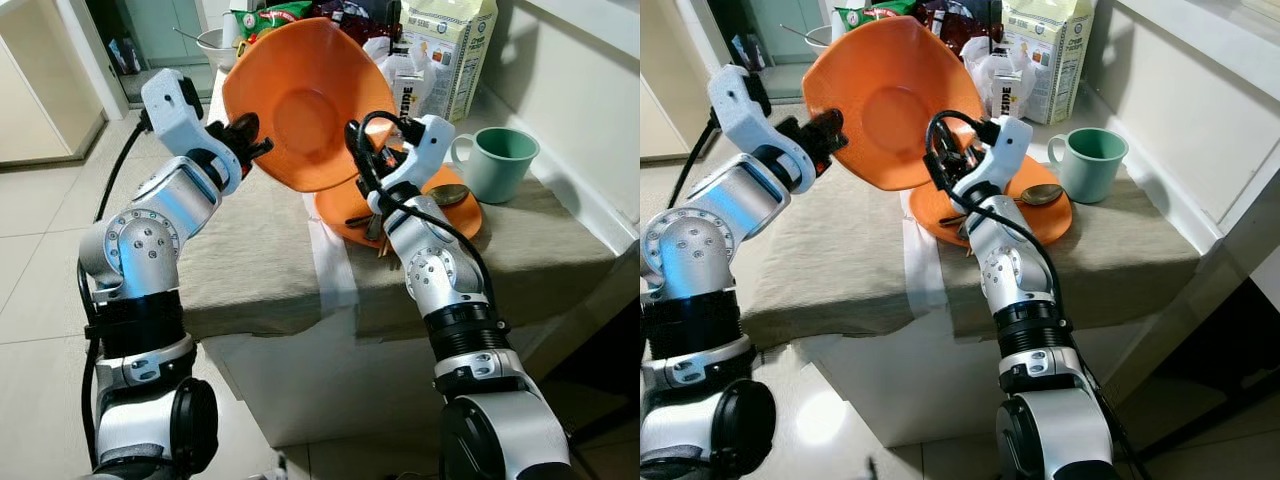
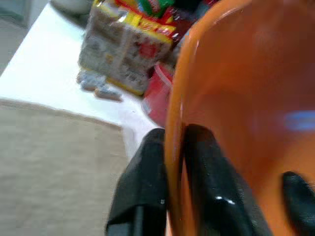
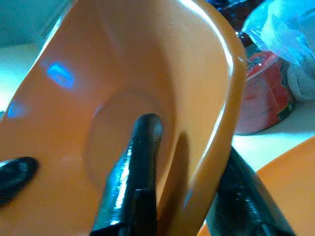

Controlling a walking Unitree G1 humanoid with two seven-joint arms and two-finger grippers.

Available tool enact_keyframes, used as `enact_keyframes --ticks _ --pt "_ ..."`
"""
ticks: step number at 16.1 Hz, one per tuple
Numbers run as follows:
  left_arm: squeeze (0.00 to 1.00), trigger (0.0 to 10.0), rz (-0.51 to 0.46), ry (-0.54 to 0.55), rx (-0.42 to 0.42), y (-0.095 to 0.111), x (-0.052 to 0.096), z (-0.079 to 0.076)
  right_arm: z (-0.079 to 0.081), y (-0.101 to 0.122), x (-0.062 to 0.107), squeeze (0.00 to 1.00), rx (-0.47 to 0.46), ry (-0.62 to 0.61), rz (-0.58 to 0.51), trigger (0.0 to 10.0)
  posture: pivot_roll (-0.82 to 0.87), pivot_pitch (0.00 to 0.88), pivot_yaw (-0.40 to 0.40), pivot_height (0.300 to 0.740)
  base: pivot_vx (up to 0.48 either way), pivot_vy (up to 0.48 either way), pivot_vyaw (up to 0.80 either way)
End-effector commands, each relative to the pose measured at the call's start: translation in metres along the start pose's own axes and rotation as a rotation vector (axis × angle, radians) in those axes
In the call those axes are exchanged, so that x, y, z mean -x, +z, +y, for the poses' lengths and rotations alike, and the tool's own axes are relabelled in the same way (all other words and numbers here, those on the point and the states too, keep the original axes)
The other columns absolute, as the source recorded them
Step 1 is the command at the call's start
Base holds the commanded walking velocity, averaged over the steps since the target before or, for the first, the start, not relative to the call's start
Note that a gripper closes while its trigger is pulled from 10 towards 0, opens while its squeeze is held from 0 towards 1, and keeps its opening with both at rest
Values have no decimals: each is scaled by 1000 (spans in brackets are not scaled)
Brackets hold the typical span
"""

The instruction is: Setting the table

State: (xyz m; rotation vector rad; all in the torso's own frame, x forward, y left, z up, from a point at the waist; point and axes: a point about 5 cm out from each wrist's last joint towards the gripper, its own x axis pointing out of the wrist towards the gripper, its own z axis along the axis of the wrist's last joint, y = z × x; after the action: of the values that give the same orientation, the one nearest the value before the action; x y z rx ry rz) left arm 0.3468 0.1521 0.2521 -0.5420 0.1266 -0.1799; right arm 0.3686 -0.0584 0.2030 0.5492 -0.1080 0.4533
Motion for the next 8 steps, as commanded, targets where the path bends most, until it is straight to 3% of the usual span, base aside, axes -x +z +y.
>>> enact_keyframes --ticks 1,7,8 --pt "1000 10000 -68 17 -33 15 4 0 7 -8 0 0 39 18 39 0 -105 0 58 740 0 0 0" --pt "1000 10000 -77 16 -40 15 3 -1 8 -7 -1 0 48 24 36 0 -105 0 55 740 0 0 0" --pt "63 10000 -81 17 -45 15 3 -1 8 -7 -1 0 49 24 37 0 -105 0 55 740 0 0 0"
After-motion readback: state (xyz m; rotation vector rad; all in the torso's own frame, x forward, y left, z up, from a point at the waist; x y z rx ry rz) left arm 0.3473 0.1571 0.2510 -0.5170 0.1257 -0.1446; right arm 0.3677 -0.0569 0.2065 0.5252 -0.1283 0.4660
